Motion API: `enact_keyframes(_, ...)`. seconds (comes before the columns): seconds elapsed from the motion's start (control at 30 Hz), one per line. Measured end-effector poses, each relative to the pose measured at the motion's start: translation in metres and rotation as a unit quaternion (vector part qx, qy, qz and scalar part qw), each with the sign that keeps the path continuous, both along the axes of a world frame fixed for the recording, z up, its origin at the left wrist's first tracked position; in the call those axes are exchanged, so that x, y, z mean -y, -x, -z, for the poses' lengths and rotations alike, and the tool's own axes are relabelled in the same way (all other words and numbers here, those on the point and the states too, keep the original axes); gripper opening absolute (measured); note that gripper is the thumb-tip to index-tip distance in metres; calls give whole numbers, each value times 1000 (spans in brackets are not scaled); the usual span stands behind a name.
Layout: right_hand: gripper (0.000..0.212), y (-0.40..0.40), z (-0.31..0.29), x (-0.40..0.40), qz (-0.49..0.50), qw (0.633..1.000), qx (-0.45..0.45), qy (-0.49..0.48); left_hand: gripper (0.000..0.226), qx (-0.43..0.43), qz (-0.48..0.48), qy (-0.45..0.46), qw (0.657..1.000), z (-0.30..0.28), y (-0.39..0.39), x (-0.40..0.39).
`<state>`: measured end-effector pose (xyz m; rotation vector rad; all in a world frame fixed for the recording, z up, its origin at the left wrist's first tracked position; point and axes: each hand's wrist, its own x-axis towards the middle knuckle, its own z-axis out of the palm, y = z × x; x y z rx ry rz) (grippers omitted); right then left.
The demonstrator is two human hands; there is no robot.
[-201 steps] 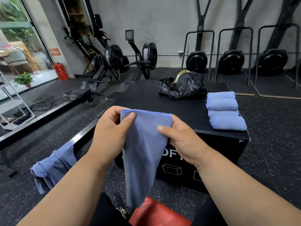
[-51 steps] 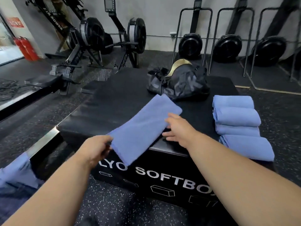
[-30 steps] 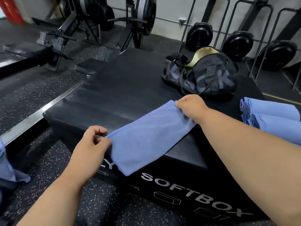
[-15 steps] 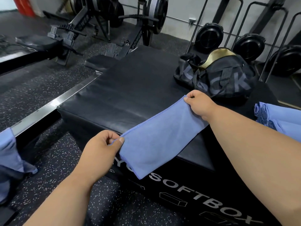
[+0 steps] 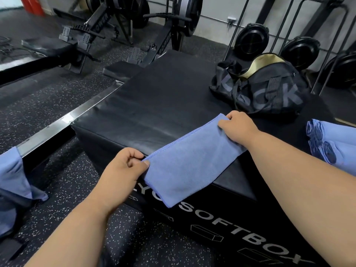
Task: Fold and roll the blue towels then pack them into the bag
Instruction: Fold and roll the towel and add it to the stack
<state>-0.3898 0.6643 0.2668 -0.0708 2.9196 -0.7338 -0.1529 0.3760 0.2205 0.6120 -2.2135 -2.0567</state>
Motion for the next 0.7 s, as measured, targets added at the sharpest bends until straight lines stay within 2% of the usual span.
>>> enact_keyframes(0.13,22,-3,-4,-2,-17,1000,2,-7,25,-5,30,28,999,-6,-1,-9)
enact_keyframes(0.2,16,-1,-15,-2,-34,998,-47,-1,26,-25,35,24,999,-10,-1,-12)
enact_keyframes(0.3,8,16,-41,4,-83,985,-151,-7,33,-58,27,-41,997,-19,3,-20)
enact_keyframes(0.33,9,26,-52,9,-108,978,-179,-13,37,-67,16,-57,996,-22,6,-25)
enact_keyframes(0.4,27,52,-71,26,-161,964,-209,-24,37,-82,-25,-62,994,-28,12,-37)
enact_keyframes(0.5,55,83,-86,56,-189,957,-215,-43,32,-71,-116,18,990,-28,20,-42)
enact_keyframes(0.6,61,94,-71,72,-206,959,-170,-99,28,-35,-151,99,983,-28,23,-37)
enact_keyframes(0.7,66,73,-33,72,-234,963,-112,-72,23,-44,-138,216,965,-31,25,-33)
